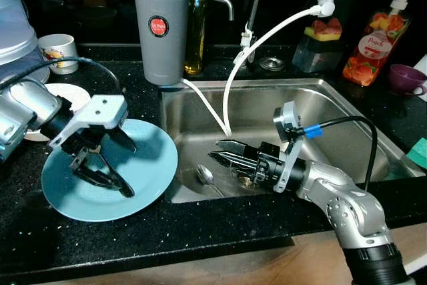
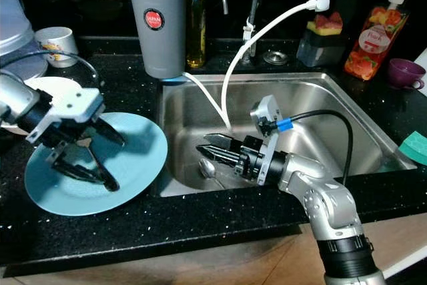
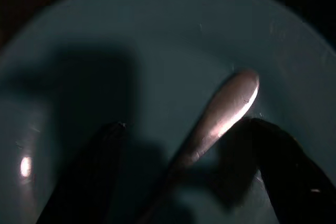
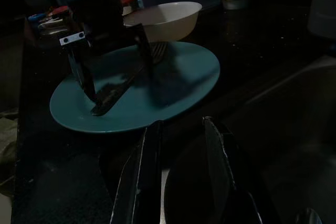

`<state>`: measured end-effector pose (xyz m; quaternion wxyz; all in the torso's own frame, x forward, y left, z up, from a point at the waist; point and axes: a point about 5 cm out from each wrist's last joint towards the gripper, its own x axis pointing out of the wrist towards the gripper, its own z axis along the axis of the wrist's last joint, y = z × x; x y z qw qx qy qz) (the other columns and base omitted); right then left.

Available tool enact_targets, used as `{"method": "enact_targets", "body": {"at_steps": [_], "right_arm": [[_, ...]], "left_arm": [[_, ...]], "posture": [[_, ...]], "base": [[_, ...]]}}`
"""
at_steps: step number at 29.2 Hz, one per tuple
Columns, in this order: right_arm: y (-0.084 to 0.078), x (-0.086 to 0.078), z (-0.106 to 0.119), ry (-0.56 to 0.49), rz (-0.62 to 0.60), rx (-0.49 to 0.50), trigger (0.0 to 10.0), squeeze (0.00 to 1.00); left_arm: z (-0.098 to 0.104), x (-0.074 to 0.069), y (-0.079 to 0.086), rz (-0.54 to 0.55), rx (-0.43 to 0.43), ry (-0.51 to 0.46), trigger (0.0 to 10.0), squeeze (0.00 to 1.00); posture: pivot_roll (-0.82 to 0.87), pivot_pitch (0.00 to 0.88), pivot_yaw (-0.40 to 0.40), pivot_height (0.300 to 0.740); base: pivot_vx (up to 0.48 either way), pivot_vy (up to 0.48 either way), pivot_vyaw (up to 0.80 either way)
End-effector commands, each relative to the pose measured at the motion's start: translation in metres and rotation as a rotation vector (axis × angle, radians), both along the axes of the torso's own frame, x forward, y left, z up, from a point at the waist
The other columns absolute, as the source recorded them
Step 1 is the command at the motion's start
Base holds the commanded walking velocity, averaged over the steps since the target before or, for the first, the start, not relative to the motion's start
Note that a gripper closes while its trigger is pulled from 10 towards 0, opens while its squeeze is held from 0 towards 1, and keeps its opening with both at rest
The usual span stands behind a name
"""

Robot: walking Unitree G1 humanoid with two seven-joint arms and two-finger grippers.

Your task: Kitchen organization

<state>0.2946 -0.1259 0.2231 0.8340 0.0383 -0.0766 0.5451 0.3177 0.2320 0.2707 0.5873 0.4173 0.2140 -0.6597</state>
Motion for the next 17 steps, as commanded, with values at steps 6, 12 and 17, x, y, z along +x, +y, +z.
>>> {"method": "enact_targets", "body": {"at_steps": [6,12,17], "right_arm": [[0.001,-0.002,0.001,-0.009,0.018,-0.022,10.0,0.00],[0.001,-0.002,0.000,-0.015,0.014,-0.028,10.0,0.00],[0.001,-0.001,0.000,-0.017,0.013,-0.032,10.0,0.00]], "left_arm": [[-0.008,0.009,0.015,0.028,0.150,-0.051,10.0,0.00],[-0.009,0.019,0.010,0.034,0.140,-0.165,10.0,0.00],[-0.007,0.022,0.006,0.031,0.125,-0.209,10.0,0.00]], "posture": [[0.01,0.062,-0.047,0.740],[0.01,0.053,-0.049,0.740],[0.01,0.052,-0.050,0.740]], "base": [[0.000,0.000,0.00],[0.000,0.000,0.00],[0.000,0.000,0.00]]}}
